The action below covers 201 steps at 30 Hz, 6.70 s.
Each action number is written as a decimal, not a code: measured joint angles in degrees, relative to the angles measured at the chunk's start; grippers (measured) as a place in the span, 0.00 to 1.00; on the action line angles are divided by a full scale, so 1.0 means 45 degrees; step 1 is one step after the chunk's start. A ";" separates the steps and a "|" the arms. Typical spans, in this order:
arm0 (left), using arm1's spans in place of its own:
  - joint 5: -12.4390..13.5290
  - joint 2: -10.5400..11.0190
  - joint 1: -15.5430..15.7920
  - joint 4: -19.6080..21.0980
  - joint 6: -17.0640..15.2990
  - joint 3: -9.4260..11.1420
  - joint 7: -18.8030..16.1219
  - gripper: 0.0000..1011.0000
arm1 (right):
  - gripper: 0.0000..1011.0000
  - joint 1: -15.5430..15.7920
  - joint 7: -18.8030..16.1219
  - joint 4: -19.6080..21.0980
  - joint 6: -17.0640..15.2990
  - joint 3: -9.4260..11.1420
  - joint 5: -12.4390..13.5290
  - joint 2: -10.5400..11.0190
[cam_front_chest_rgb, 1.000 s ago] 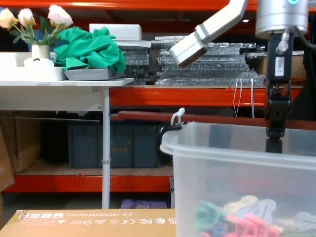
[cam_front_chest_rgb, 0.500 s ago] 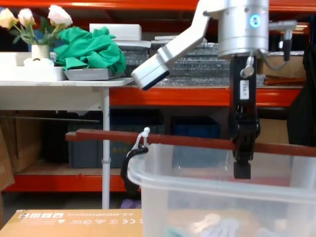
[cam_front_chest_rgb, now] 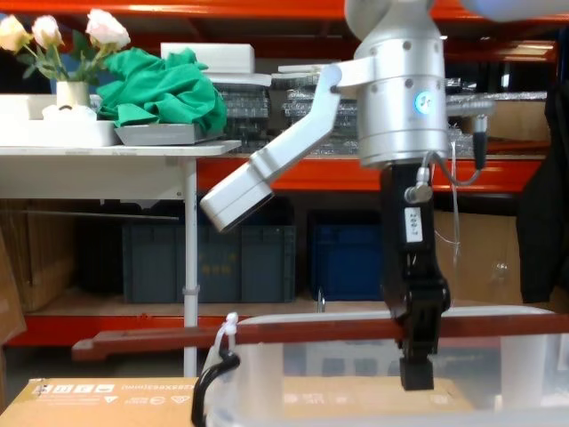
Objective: Use one hand to grasp the basket and place it at the designated location.
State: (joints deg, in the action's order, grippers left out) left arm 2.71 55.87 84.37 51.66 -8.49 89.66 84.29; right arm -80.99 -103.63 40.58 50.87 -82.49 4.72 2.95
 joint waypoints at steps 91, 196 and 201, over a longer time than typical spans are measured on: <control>-0.0001 0.0000 -0.0001 -0.0001 0.0000 0.0000 0.0001 0.00 | 0.48 0.0653 0.0450 -0.1384 -0.0629 -0.1512 0.1226 -0.0635; -0.0001 0.0000 -0.0001 0.0000 0.0000 0.0000 0.0000 0.00 | 0.99 -0.2402 0.3475 0.7429 -0.4992 -0.0942 -0.0513 0.5076; -0.0001 0.0000 -0.0001 -0.0001 0.0000 0.0000 0.0000 0.00 | 0.99 -0.2125 0.3557 0.7141 -0.4660 -0.1039 -0.0492 0.4843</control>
State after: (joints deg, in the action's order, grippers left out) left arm 2.71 55.87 84.37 51.65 -8.50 89.66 84.29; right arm -90.55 -87.63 72.72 29.90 -87.16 2.51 24.74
